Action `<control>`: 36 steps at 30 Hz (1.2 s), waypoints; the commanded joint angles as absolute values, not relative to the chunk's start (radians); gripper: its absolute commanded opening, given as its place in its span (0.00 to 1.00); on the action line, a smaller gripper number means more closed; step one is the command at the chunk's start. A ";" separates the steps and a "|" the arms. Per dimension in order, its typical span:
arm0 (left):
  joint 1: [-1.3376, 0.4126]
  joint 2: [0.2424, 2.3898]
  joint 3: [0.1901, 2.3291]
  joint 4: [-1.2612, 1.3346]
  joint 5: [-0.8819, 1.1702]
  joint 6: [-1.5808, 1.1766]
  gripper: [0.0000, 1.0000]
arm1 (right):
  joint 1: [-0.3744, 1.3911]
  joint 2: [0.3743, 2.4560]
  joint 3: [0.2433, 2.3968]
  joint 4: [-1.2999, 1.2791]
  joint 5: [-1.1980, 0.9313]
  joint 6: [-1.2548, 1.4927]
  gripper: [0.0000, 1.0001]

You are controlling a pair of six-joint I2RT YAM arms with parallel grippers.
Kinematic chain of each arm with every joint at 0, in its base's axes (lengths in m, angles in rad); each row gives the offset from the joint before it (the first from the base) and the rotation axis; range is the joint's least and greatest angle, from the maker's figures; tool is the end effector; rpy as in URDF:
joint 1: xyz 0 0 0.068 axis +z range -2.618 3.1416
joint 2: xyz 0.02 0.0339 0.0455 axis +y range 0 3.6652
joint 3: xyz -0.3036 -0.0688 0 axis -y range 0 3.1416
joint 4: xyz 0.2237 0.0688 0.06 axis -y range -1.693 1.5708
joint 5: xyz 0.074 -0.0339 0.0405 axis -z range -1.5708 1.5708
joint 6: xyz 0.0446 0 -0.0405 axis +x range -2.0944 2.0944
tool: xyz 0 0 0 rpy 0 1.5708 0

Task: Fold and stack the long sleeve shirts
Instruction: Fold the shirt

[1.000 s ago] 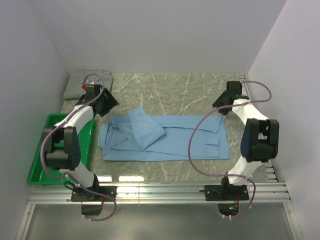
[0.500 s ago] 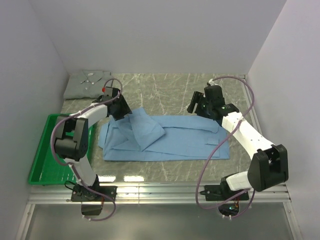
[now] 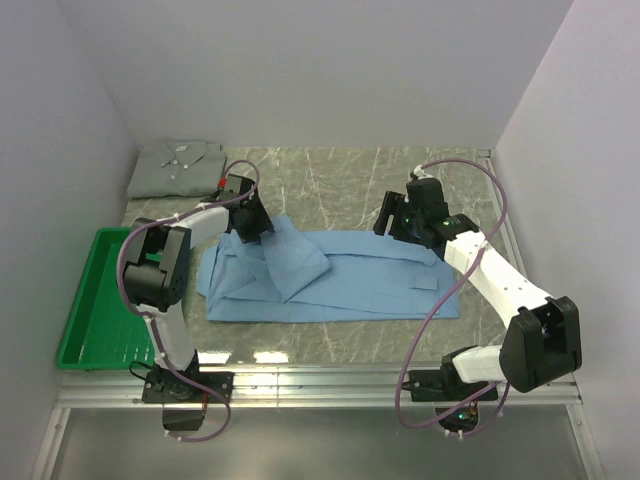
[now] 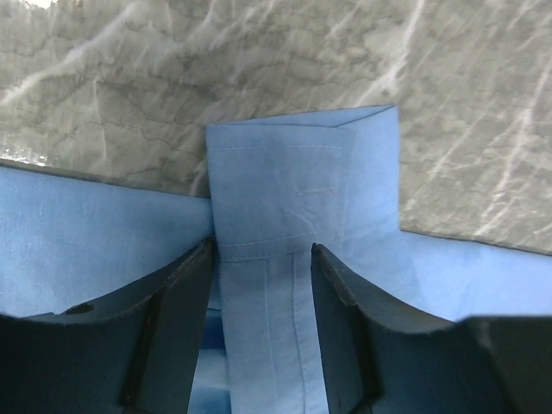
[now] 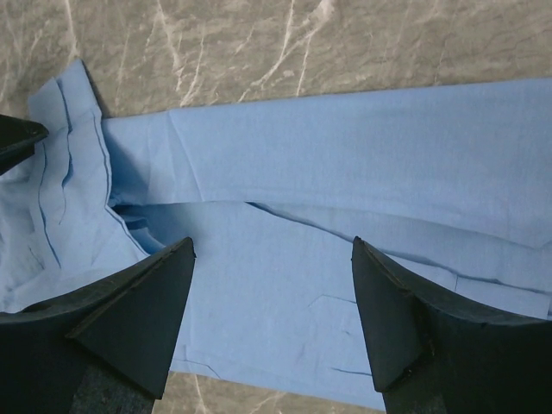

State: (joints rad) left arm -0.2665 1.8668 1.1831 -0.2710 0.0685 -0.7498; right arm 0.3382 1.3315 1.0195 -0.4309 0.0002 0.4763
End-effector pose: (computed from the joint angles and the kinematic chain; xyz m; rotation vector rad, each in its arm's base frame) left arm 0.3738 -0.1052 0.2124 -0.5934 2.5259 -0.4793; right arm 0.2516 0.0885 0.3167 0.1622 2.3441 0.4087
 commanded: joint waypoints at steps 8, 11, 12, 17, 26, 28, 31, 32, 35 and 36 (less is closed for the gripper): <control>-0.281 1.859 1.204 -0.319 0.003 -0.782 0.58 | 0.344 1.289 1.022 -0.414 0.020 0.454 0.80; -0.284 1.862 1.201 -0.299 0.014 -0.779 0.54 | 0.344 1.295 1.015 -0.410 0.015 0.457 0.80; -0.285 1.862 1.203 -0.288 0.024 -0.781 0.53 | 0.344 1.296 1.015 -0.410 0.014 0.457 0.80; -0.290 1.891 1.226 -0.288 0.037 -0.773 0.37 | 0.344 1.286 1.014 -0.410 0.017 0.446 0.80; -0.299 1.844 1.203 -0.239 0.044 -0.750 0.00 | 0.345 1.272 1.005 -0.399 0.003 0.434 0.79; -0.299 1.827 1.193 -0.227 0.048 -0.741 0.01 | 0.345 1.269 1.008 -0.397 0.003 0.427 0.79; -0.307 1.795 1.189 -0.206 0.064 -0.698 0.01 | 0.350 1.255 1.009 -0.381 -0.034 0.401 0.78; -0.316 1.784 1.189 -0.198 0.055 -0.665 0.01 | 0.354 1.241 1.009 -0.376 -0.043 0.391 0.78; -0.348 1.730 1.192 -0.192 0.055 -0.576 0.00 | 0.363 1.227 1.022 -0.361 -0.109 0.345 0.77; -0.356 1.718 1.192 -0.192 0.064 -0.546 0.00 | 0.367 1.224 1.034 -0.354 -0.148 0.324 0.77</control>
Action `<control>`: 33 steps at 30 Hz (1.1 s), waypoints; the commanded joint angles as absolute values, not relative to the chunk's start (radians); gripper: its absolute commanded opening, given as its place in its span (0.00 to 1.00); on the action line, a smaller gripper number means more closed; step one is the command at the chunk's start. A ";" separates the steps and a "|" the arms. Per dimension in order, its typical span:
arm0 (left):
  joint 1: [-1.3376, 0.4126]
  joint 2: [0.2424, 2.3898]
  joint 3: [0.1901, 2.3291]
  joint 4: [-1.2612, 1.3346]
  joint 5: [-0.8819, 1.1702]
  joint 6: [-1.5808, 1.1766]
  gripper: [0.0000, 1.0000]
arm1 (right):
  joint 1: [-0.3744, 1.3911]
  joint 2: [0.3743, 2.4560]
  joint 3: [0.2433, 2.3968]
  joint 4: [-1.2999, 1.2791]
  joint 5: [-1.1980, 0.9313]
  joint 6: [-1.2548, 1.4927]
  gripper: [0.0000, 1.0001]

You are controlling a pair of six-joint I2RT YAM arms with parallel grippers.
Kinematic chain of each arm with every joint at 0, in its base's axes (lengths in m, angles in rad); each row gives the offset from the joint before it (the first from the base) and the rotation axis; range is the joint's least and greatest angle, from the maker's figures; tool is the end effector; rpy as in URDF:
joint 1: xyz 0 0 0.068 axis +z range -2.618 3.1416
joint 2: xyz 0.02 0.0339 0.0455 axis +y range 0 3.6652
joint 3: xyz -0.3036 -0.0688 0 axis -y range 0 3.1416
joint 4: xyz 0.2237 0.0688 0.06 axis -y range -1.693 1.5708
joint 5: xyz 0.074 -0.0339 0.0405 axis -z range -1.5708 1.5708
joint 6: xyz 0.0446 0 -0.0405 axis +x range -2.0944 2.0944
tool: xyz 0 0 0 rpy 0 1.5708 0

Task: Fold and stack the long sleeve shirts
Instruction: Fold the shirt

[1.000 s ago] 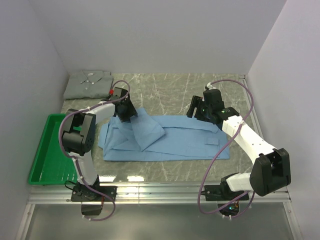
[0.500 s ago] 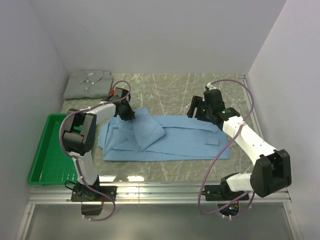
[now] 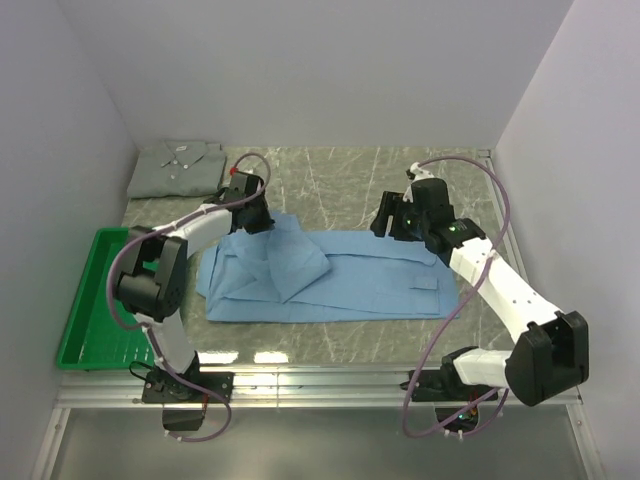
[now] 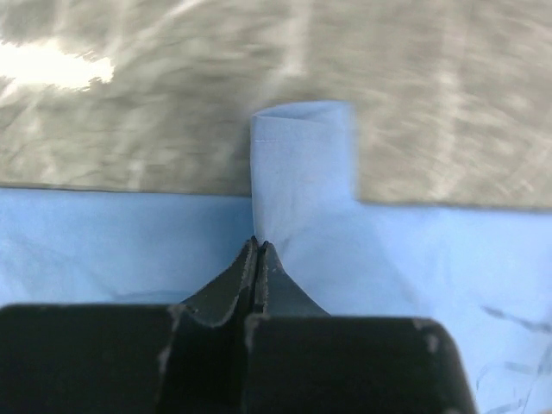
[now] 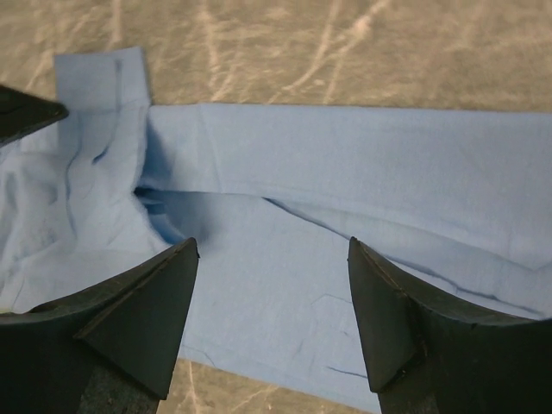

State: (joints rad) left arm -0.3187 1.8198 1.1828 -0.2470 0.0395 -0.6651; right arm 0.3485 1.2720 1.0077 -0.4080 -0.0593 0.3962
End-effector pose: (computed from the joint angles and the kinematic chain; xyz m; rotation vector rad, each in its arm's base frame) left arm 0.3655 -0.1225 0.2312 -0.4158 2.4796 -0.4684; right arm 0.2387 0.0896 0.3293 0.0218 2.2836 0.4636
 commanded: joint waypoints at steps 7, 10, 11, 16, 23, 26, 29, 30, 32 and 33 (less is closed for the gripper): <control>-0.466 1.525 1.140 -0.216 0.096 -0.284 0.01 | 0.474 1.171 1.063 -0.298 -0.239 0.218 0.77; -0.502 1.432 1.091 -0.216 0.161 -0.187 0.00 | 0.508 1.161 1.066 -0.272 -0.322 0.169 0.79; -0.511 1.408 1.080 -0.218 0.185 -0.146 0.01 | 0.515 1.160 1.071 -0.273 -0.333 0.154 0.80; -0.526 1.295 1.040 -0.245 0.297 -0.055 0.00 | 0.540 1.157 1.109 -0.284 -0.411 0.057 0.80; -0.535 1.246 1.072 -0.327 0.471 0.046 0.00 | 0.540 1.198 1.190 -0.298 -0.538 -0.095 0.80; -0.537 1.236 1.091 -0.347 0.498 0.058 0.01 | 0.540 1.250 1.249 -0.336 -0.594 -0.167 0.80; -0.540 1.232 1.106 -0.364 0.517 0.064 0.00 | 0.540 1.310 1.316 -0.386 -0.644 -0.236 0.79; -0.538 1.229 1.111 -0.364 0.526 0.063 0.01 | 0.543 1.324 1.348 -0.397 -0.658 -0.259 0.77; -0.540 1.218 1.112 -0.360 0.537 0.061 0.01 | 0.541 1.377 1.385 -0.442 -0.702 -0.282 0.75; -0.541 1.215 1.114 -0.357 0.541 0.061 0.01 | 0.541 1.394 1.417 -0.455 -0.715 -0.297 0.73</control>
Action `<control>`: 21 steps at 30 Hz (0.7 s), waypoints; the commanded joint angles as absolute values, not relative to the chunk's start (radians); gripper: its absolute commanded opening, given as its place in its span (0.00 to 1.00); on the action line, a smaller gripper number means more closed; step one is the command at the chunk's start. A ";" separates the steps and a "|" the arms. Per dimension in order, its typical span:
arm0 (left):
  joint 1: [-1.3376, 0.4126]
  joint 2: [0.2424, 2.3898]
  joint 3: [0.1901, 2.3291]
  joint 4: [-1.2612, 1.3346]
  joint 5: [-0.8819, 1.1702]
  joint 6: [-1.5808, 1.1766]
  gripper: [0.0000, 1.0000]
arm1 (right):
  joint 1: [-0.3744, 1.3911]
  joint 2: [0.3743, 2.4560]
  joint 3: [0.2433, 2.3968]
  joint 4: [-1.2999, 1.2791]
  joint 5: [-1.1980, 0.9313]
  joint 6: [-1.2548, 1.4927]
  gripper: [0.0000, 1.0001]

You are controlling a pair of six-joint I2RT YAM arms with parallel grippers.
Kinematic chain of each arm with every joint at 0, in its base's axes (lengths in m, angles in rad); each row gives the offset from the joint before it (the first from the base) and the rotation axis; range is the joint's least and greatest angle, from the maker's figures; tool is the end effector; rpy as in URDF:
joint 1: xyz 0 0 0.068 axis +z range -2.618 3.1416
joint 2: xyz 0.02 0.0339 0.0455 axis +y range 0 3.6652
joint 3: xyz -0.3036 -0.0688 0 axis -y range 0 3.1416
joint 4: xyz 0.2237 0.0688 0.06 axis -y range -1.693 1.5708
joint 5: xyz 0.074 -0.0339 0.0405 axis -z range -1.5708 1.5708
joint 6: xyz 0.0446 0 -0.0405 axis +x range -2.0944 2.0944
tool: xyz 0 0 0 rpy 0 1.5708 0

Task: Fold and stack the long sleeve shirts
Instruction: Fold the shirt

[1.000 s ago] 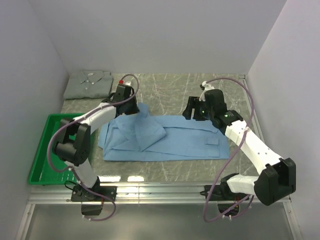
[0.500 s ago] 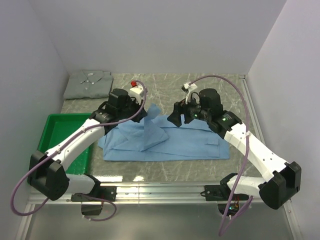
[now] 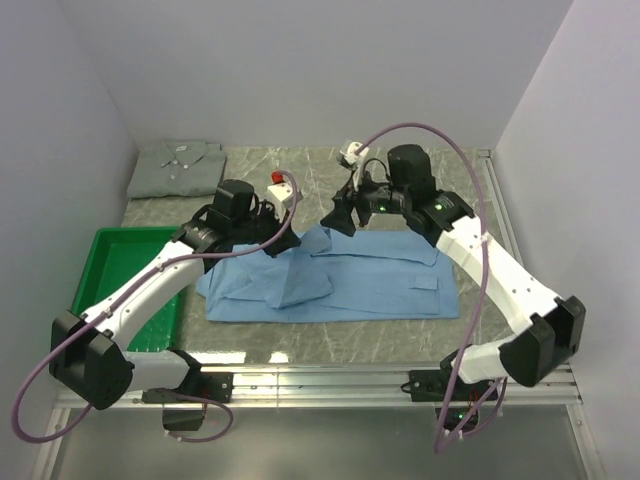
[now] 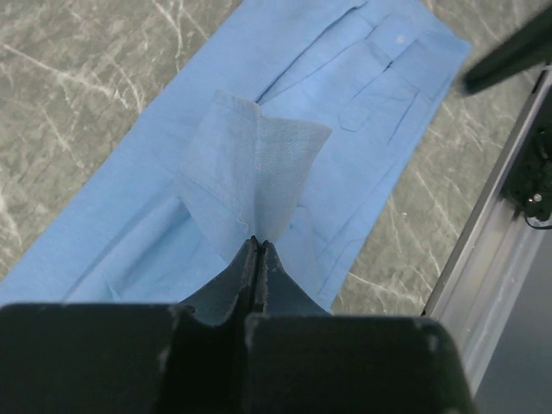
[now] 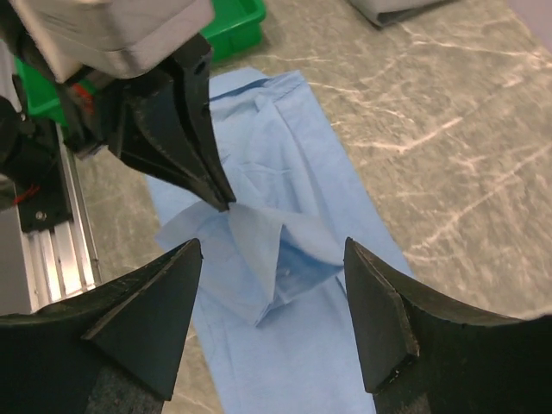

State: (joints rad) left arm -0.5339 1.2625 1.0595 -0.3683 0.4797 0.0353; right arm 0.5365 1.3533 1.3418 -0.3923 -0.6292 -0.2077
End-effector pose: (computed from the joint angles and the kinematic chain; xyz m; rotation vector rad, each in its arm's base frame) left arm 0.2087 -0.1473 0.3550 0.8821 1.9895 -0.8018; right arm 0.2273 0.1657 0.4241 -1.0940 1.6564 0.8327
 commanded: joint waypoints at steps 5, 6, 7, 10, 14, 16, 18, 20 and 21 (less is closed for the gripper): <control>-0.541 1.192 1.118 -0.350 0.575 0.057 0.00 | 0.540 1.482 1.437 -0.471 -0.773 -0.316 0.71; -0.543 1.187 1.118 -0.350 0.577 0.057 0.00 | 0.540 1.491 1.442 -0.471 -0.791 -0.318 0.70; -0.542 1.184 1.118 -0.348 0.577 0.057 0.01 | 0.540 1.517 1.446 -0.482 -0.804 -0.321 0.70; -0.543 1.181 1.117 -0.353 0.575 0.060 0.00 | 0.543 1.560 1.476 -0.523 -0.860 -0.340 0.67; -0.542 1.175 1.106 -0.333 0.571 0.051 0.00 | 0.548 1.580 1.479 -0.555 -0.890 -0.360 0.59; -0.543 1.174 1.100 -0.322 0.560 0.045 0.00 | 0.551 1.574 1.470 -0.557 -0.913 -0.359 0.46; -0.542 1.173 1.094 -0.310 0.532 0.035 0.01 | 0.551 1.560 1.462 -0.564 -0.929 -0.356 0.21; -0.543 1.170 1.089 -0.287 0.494 0.012 0.06 | 0.554 1.545 1.457 -0.586 -0.934 -0.356 0.00; -0.542 1.167 1.077 -0.275 0.477 0.008 0.09 | 0.557 1.537 1.457 -0.601 -0.939 -0.363 0.00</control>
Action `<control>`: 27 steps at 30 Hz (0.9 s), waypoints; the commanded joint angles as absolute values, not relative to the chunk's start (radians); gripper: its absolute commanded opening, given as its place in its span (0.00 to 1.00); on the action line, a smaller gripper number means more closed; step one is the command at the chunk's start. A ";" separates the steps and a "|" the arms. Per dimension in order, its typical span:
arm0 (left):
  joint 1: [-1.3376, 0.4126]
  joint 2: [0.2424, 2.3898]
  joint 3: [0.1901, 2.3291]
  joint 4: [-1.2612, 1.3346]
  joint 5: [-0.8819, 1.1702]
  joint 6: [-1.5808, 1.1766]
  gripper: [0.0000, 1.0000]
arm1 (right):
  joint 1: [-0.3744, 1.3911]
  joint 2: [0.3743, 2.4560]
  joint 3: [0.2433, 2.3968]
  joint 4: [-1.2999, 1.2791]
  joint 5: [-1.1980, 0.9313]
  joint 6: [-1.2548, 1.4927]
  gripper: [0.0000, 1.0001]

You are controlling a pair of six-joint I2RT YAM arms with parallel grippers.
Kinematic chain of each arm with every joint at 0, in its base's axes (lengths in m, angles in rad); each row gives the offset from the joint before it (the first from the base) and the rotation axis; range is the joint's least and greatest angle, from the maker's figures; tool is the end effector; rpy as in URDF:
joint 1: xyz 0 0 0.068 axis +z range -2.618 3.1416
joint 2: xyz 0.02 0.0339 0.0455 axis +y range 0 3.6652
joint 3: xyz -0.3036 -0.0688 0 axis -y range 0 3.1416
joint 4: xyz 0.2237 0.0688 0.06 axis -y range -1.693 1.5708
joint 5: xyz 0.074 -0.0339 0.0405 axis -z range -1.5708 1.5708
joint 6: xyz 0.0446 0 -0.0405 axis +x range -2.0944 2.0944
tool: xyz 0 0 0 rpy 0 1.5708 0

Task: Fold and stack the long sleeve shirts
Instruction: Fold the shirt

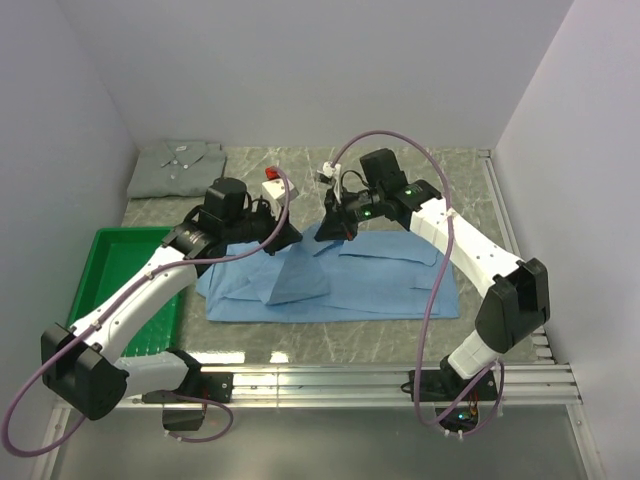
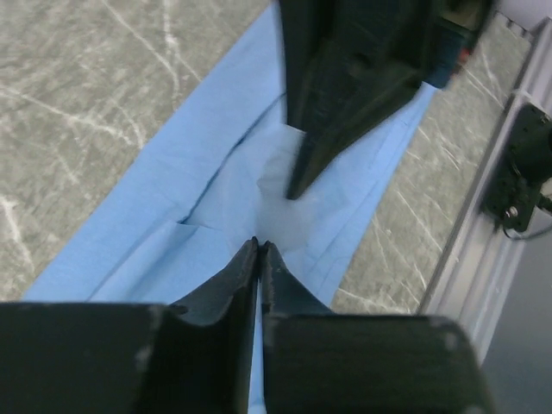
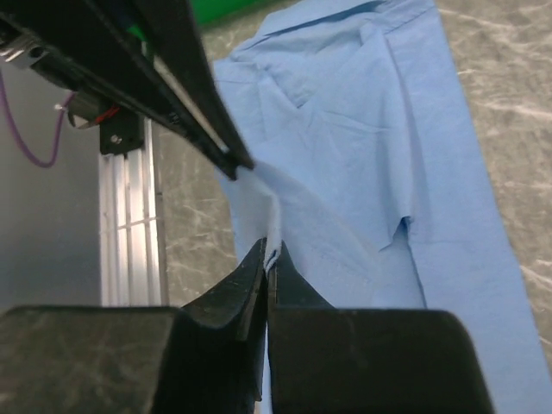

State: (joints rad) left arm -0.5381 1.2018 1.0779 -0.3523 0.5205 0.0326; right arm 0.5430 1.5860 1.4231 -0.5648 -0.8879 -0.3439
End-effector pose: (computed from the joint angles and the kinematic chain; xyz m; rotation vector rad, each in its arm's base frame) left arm 0.1948 -0.1421 0.3769 0.8994 1.8799 -0.8438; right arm 0.2658 0.2008 0.3720 -1.3407 1.7506 1.1167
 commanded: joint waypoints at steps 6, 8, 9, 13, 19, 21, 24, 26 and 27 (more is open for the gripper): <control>-0.541 1.088 1.000 -0.151 0.241 -0.129 0.64 | 0.609 1.392 1.381 -0.663 -0.905 -0.344 0.00; -0.540 1.066 0.982 -0.117 0.114 -0.176 0.77 | 0.639 1.352 1.335 -0.673 -0.900 -0.331 0.00; -0.537 1.057 0.967 -0.112 0.069 -0.195 0.80 | 0.649 1.313 1.321 -0.676 -0.897 -0.322 0.00; -0.474 1.055 0.950 -0.127 -0.072 -0.317 0.86 | 0.702 1.238 1.272 -0.728 -0.887 -0.310 0.00; -0.307 1.150 0.943 -0.189 -0.120 -0.509 0.84 | 0.793 1.155 1.212 -0.759 -0.884 -0.270 0.00; -0.276 1.214 0.962 -0.205 -0.107 -0.540 0.83 | 0.816 1.131 1.192 -0.752 -0.874 -0.241 0.00; -0.242 1.313 0.992 -0.221 -0.080 -0.589 0.80 | 0.885 1.108 1.172 -0.717 -0.847 -0.190 0.00; -0.236 1.360 1.000 -0.209 -0.052 -0.600 0.79 | 0.948 1.100 1.161 -0.698 -0.831 -0.155 0.00; -0.235 1.406 1.008 -0.204 -0.035 -0.609 0.79 | 0.969 1.094 1.158 -0.680 -0.813 -0.143 0.00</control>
State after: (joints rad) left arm -0.2390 1.3449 0.9565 -0.2073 -0.0750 -0.5396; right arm 0.9112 1.1381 1.1641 -0.7376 -0.8467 -0.2127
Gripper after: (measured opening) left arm 0.790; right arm 0.012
